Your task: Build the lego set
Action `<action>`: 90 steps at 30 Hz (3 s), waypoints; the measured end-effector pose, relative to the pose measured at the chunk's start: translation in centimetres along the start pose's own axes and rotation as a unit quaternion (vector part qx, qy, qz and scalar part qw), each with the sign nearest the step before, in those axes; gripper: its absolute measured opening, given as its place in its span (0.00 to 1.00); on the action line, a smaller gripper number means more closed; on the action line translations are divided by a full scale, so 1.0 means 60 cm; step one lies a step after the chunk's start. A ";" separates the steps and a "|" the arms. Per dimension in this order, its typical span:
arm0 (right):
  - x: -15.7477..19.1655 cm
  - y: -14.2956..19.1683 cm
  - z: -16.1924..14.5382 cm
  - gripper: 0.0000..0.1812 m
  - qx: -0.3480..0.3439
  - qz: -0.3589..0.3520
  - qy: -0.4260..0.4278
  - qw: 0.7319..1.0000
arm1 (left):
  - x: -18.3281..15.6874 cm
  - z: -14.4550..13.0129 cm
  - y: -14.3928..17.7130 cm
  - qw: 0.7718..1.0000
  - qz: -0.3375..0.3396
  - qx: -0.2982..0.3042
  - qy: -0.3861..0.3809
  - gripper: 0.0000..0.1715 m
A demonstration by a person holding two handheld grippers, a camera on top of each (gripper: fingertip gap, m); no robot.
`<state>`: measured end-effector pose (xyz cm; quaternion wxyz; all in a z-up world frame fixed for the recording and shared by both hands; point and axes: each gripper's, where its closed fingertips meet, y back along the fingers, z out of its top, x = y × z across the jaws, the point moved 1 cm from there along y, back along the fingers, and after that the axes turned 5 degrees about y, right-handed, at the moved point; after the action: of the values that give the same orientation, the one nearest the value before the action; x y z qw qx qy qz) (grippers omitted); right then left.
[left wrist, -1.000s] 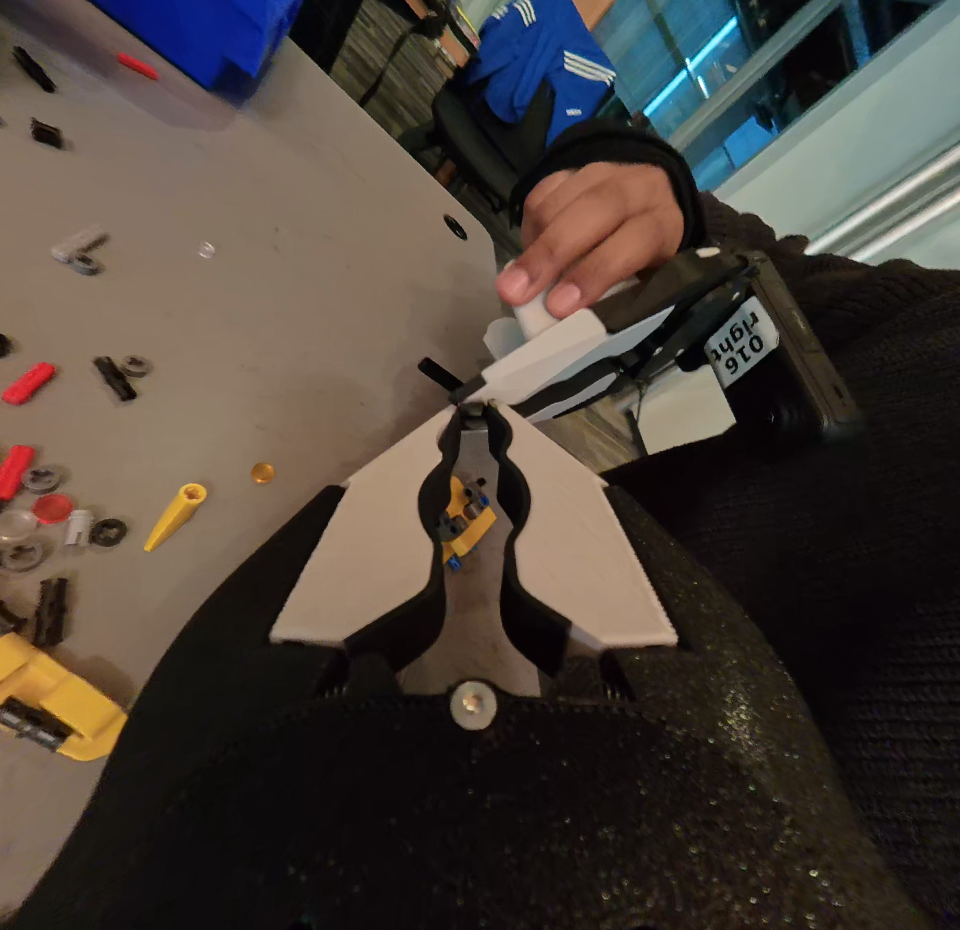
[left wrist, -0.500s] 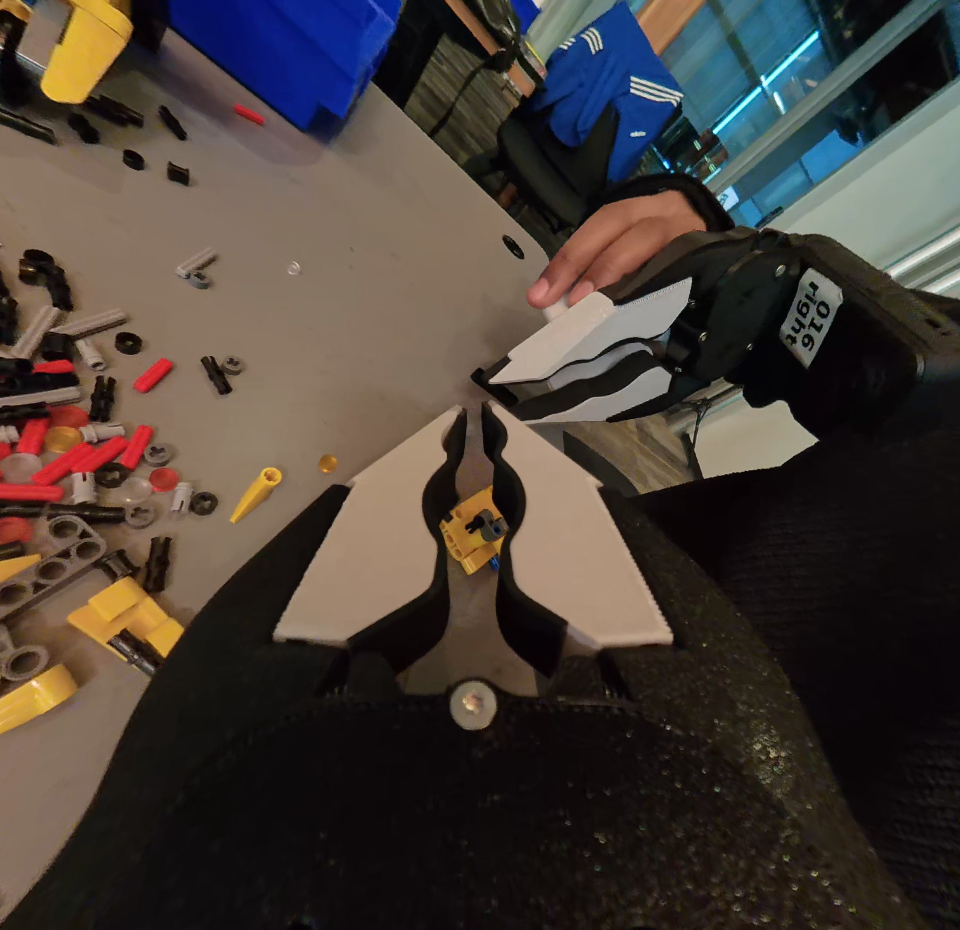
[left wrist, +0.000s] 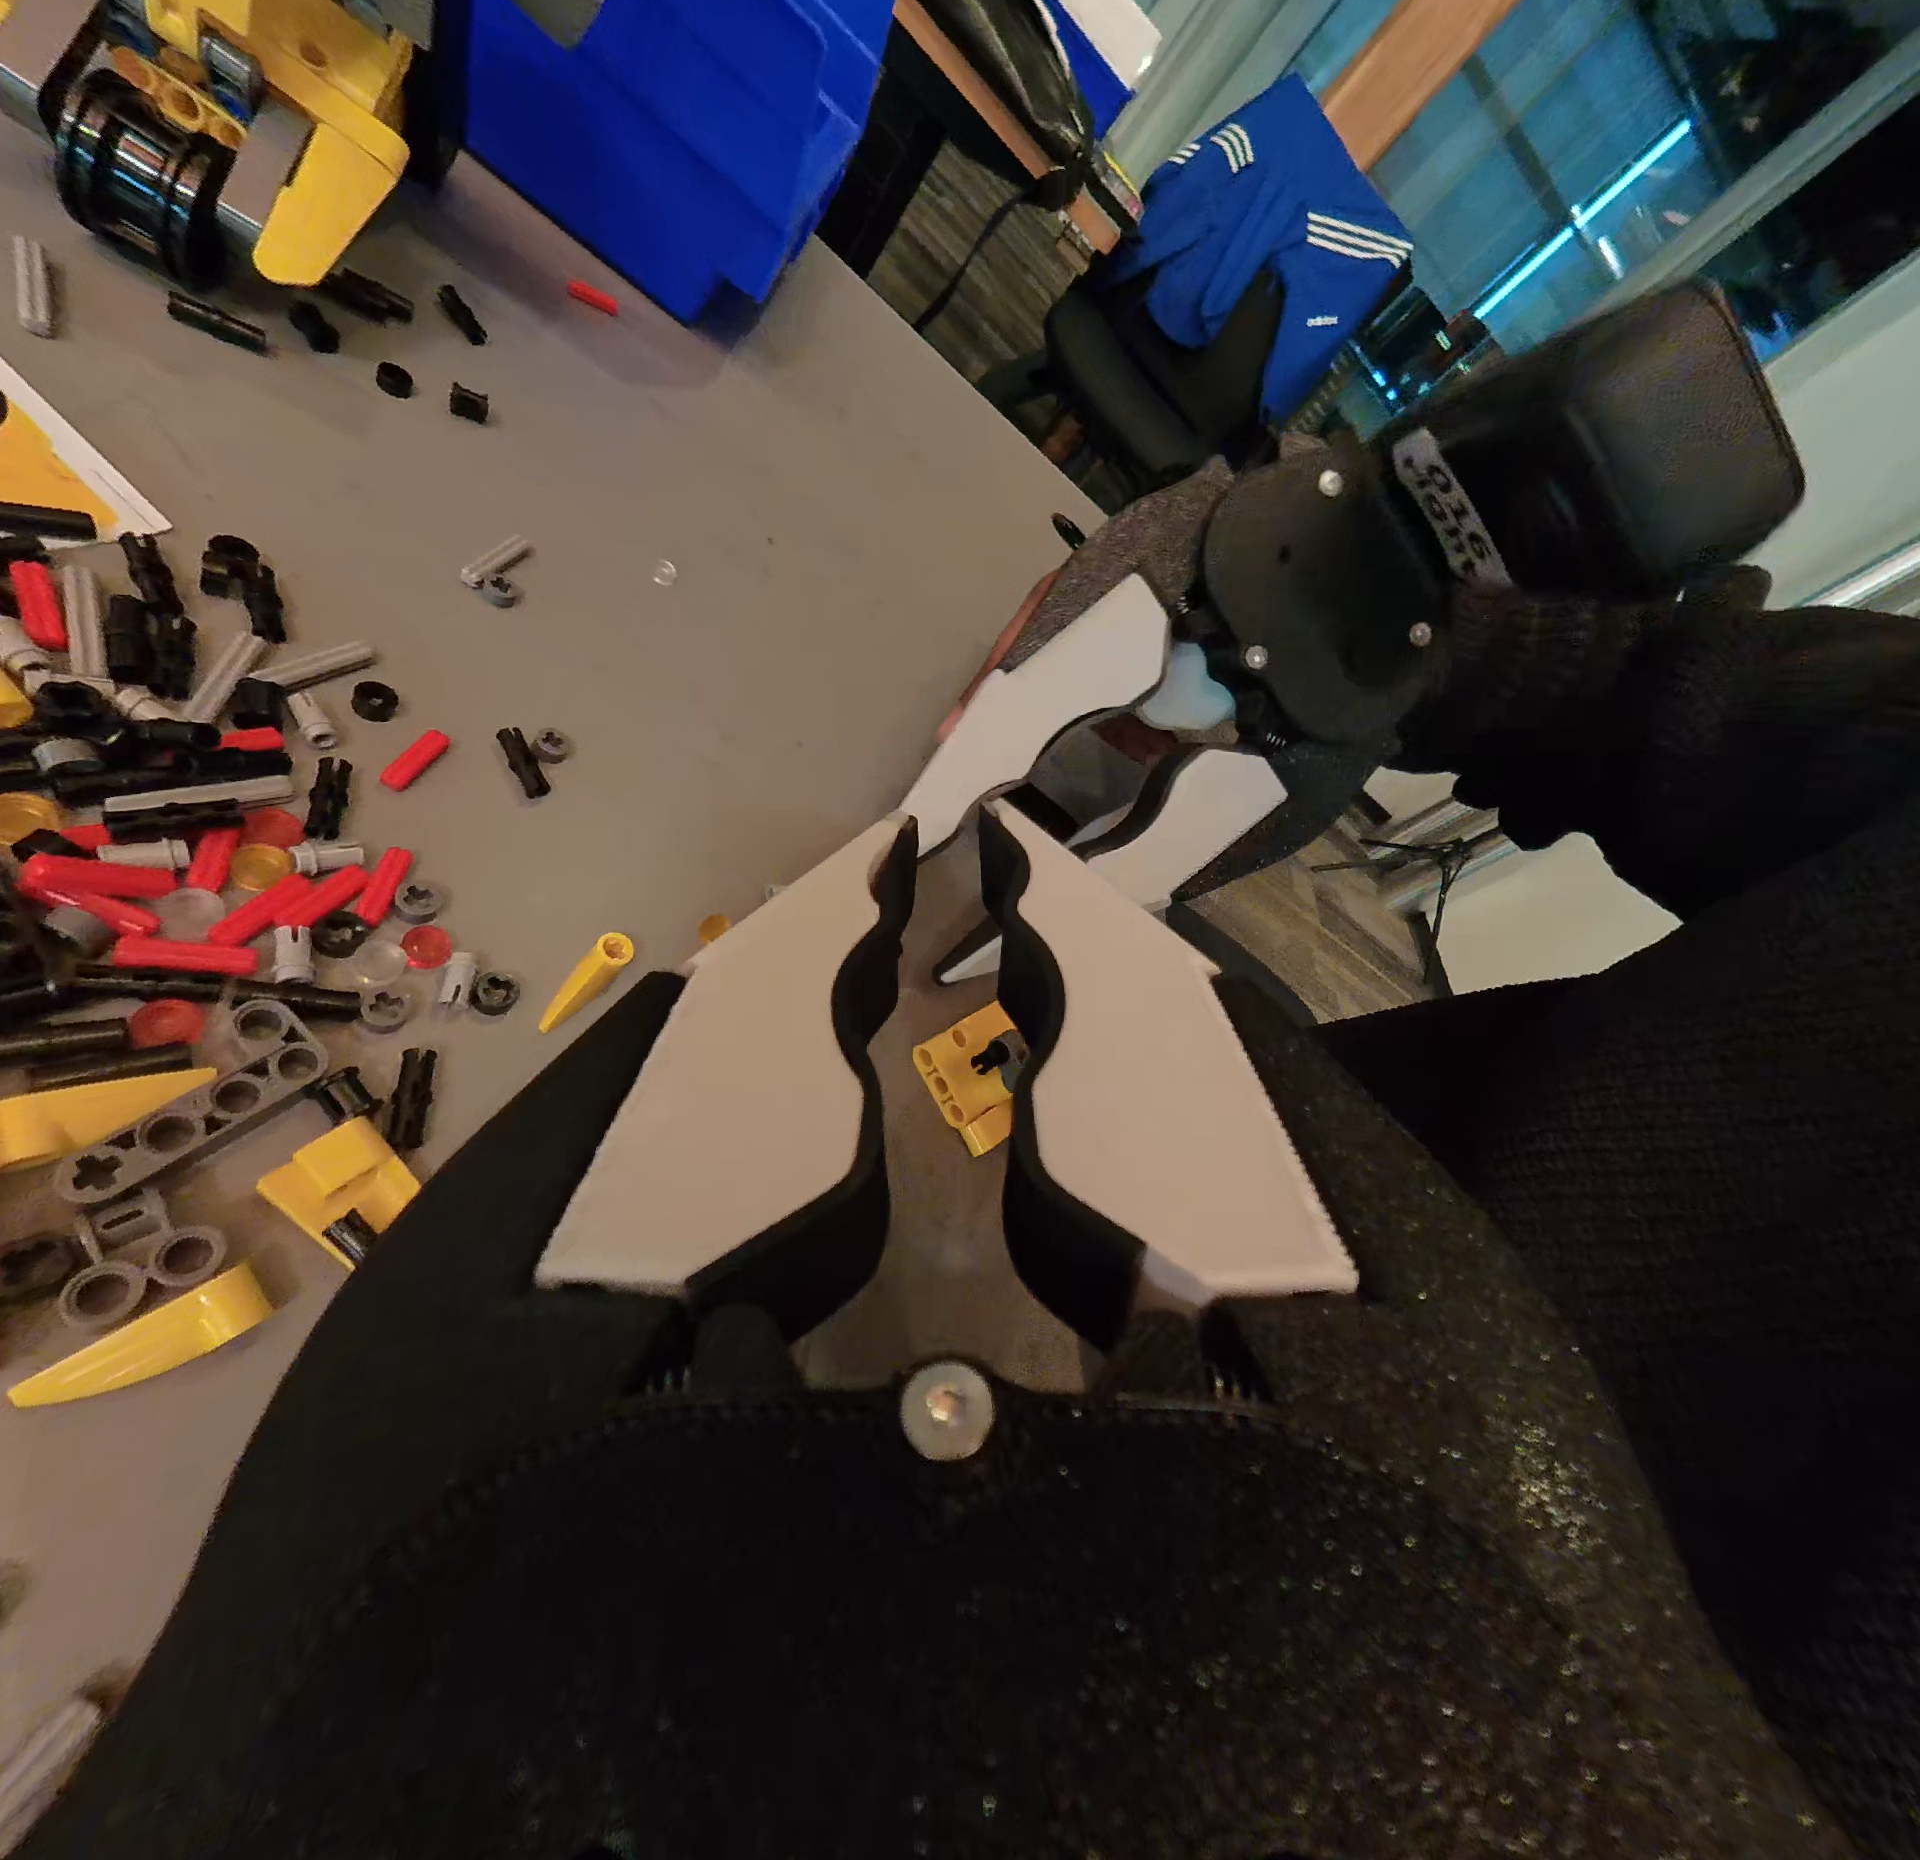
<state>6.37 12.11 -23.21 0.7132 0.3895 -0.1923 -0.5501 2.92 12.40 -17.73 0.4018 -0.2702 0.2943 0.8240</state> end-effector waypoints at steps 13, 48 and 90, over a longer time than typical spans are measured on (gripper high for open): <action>-0.002 -0.018 0.004 0.04 0.038 0.065 -0.093 0.993 | -0.001 0.004 0.004 1.000 -0.004 -0.008 0.001 0.09; -0.062 0.089 -0.017 0.12 -0.043 -0.017 -0.198 0.979 | 0.063 0.065 0.103 0.989 0.093 -0.112 0.004 0.11; -0.132 -0.058 0.040 0.08 0.035 -0.015 -0.030 0.999 | 0.074 0.039 0.100 0.993 0.105 -0.062 -0.005 0.20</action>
<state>-0.06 18.34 -23.15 0.6846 0.4004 -0.2275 -0.5651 -4.86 13.27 -17.55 0.2970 -0.2574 0.2677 0.8797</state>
